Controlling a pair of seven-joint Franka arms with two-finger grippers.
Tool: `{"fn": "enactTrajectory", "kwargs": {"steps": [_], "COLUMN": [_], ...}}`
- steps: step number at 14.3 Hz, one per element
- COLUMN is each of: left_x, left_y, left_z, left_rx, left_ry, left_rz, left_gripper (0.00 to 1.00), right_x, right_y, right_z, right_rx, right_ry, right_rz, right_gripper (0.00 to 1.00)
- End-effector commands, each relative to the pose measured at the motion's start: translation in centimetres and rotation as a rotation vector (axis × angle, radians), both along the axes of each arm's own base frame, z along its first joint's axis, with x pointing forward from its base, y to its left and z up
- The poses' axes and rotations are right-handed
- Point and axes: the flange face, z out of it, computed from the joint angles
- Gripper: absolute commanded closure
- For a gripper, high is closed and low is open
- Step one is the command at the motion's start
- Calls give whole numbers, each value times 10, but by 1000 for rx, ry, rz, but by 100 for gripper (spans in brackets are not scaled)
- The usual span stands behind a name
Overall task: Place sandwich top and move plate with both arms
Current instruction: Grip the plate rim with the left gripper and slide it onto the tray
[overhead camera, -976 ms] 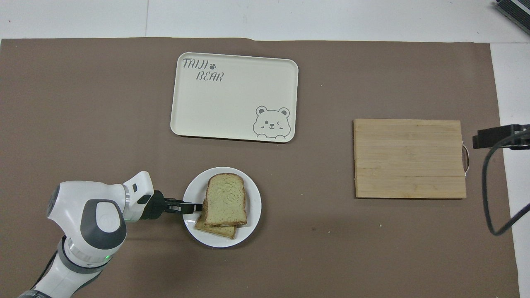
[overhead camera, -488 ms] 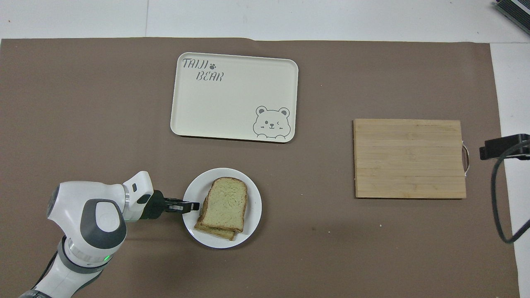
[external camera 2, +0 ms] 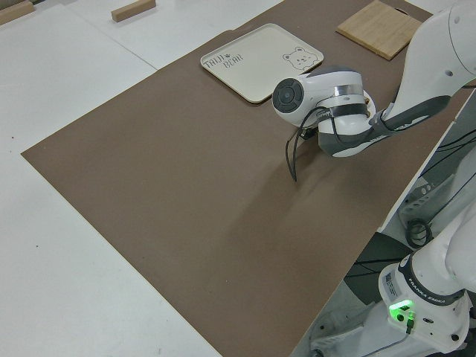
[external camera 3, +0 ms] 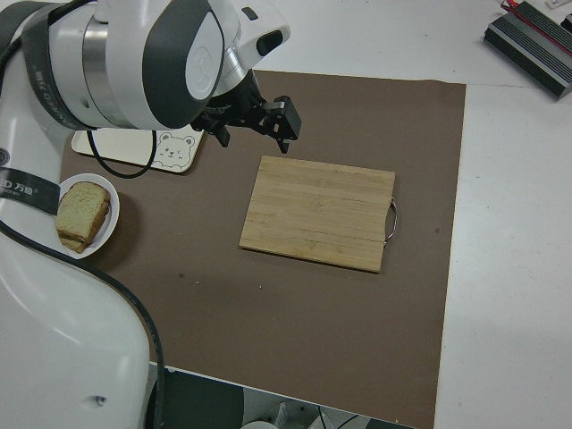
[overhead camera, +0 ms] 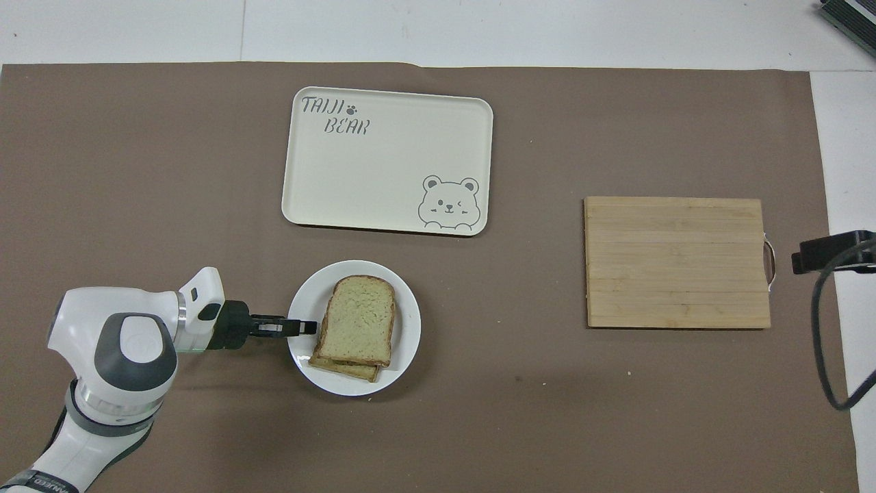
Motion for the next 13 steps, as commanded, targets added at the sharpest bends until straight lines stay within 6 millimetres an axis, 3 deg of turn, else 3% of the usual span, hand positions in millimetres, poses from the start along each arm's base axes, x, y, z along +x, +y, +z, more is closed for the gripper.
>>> {"fn": "enactTrajectory", "kwargs": {"steps": [1,5,13], "left_x": [23,56,161], "left_y": [8,12,4], "left_z": [20,36,71], "left_rx": [-76,-90,-36], "left_ry": [16,21,49], "left_rz": [35,79,180], "left_gripper": [100,100,100], "right_x": [-8,-8,-8], "right_y": [-3,-4,-5], "right_z": [-1,0,-1], "right_rx": [-2,-2,-2], "right_ry": [4,-1,1], "right_rz": [21,15,15], "right_gripper": [0,0,0]}}
